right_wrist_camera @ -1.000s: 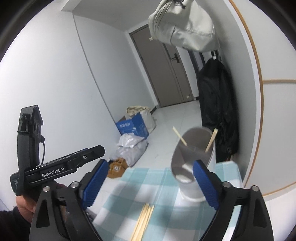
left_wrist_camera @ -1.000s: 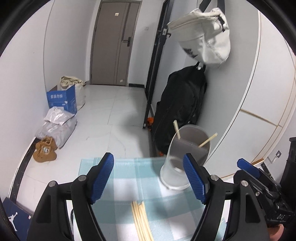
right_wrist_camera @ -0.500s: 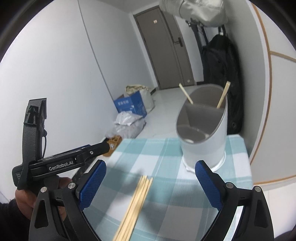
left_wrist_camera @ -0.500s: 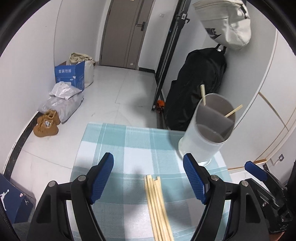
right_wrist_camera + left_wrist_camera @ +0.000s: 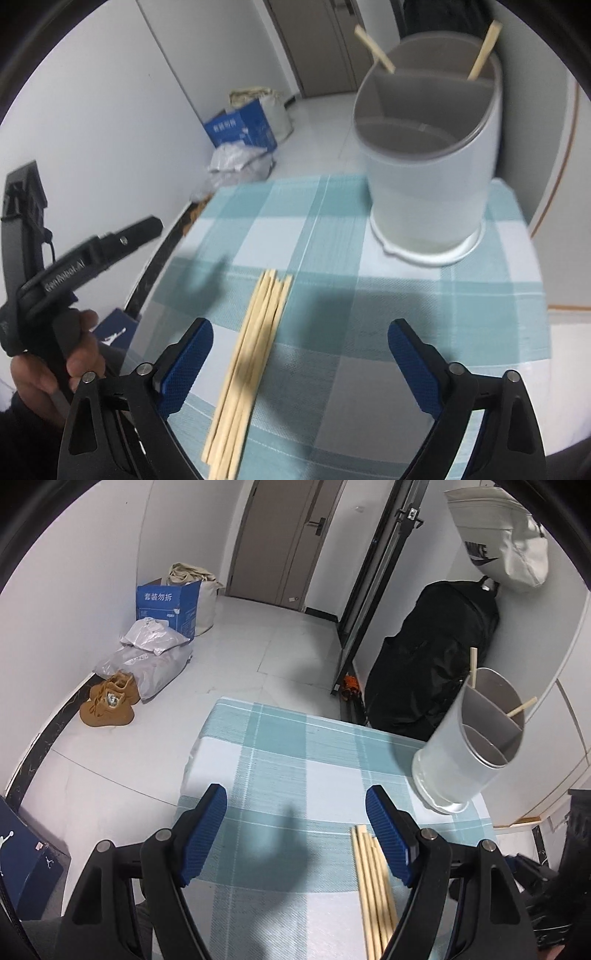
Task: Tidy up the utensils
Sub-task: 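Withdraw both grippers and lower them back toward the chopstick bundle, then pinch a chopstick with the right gripper while the left gripper grasps another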
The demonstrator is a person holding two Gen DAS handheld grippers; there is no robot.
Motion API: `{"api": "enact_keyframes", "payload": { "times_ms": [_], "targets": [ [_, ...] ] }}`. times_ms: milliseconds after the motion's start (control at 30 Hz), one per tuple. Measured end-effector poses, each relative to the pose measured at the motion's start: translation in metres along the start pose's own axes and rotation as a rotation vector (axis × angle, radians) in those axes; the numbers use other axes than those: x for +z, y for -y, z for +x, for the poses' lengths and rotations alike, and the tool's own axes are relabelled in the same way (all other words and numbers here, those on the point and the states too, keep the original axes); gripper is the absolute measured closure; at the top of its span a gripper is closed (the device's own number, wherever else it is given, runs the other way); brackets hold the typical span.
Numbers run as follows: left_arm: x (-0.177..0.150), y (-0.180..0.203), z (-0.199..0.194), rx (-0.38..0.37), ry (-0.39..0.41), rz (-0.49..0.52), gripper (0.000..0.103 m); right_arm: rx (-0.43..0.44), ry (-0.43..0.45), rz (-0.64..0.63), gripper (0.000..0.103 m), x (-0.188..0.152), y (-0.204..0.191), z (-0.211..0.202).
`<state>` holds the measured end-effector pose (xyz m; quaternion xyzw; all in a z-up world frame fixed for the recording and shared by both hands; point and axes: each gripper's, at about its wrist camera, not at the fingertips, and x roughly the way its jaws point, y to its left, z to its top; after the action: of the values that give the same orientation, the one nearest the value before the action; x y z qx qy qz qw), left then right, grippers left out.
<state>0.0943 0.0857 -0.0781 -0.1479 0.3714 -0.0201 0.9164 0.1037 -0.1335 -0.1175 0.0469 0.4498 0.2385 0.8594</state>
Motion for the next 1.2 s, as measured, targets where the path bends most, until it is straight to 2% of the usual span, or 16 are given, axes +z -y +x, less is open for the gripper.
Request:
{"api": "enact_keyframes", "payload": {
  "times_ms": [33, 100, 167, 333, 467, 933, 1000, 1067, 1200],
  "targets": [
    [0.001, -0.001, 0.001, 0.004, 0.0, -0.001, 0.029, 0.006, -0.022, 0.001, 0.024, 0.001, -0.001, 0.006],
    [0.003, -0.004, 0.004, 0.005, 0.0, -0.011, 0.029, -0.017, -0.067, -0.007, 0.031, 0.004, -0.003, 0.019],
    [0.005, -0.007, 0.005, 0.001, -0.01, -0.027, 0.029, -0.04, -0.112, -0.013, 0.046, 0.006, -0.003, 0.032],
    [0.008, -0.019, 0.008, -0.003, -0.035, -0.08, 0.029, -0.077, -0.175, -0.022, 0.069, 0.015, -0.005, 0.053],
    [0.01, -0.027, 0.009, -0.007, -0.048, -0.113, 0.029, -0.108, -0.201, -0.047, 0.073, 0.025, -0.013, 0.064],
    [0.013, -0.042, 0.01, -0.026, -0.08, -0.188, 0.029, -0.272, -0.289, -0.178, 0.075, 0.038, -0.045, 0.089],
    [0.013, -0.043, 0.011, -0.03, -0.088, -0.194, 0.029, -0.272, -0.288, -0.165, 0.079, 0.039, -0.042, 0.088],
    [0.013, -0.043, 0.012, -0.022, -0.091, -0.192, 0.029, -0.277, -0.283, -0.165, 0.094, 0.041, -0.041, 0.087],
    [0.013, -0.042, 0.014, -0.016, -0.105, -0.186, 0.029, -0.258, -0.277, -0.143, 0.098, 0.04, -0.034, 0.083]
  ]
}}
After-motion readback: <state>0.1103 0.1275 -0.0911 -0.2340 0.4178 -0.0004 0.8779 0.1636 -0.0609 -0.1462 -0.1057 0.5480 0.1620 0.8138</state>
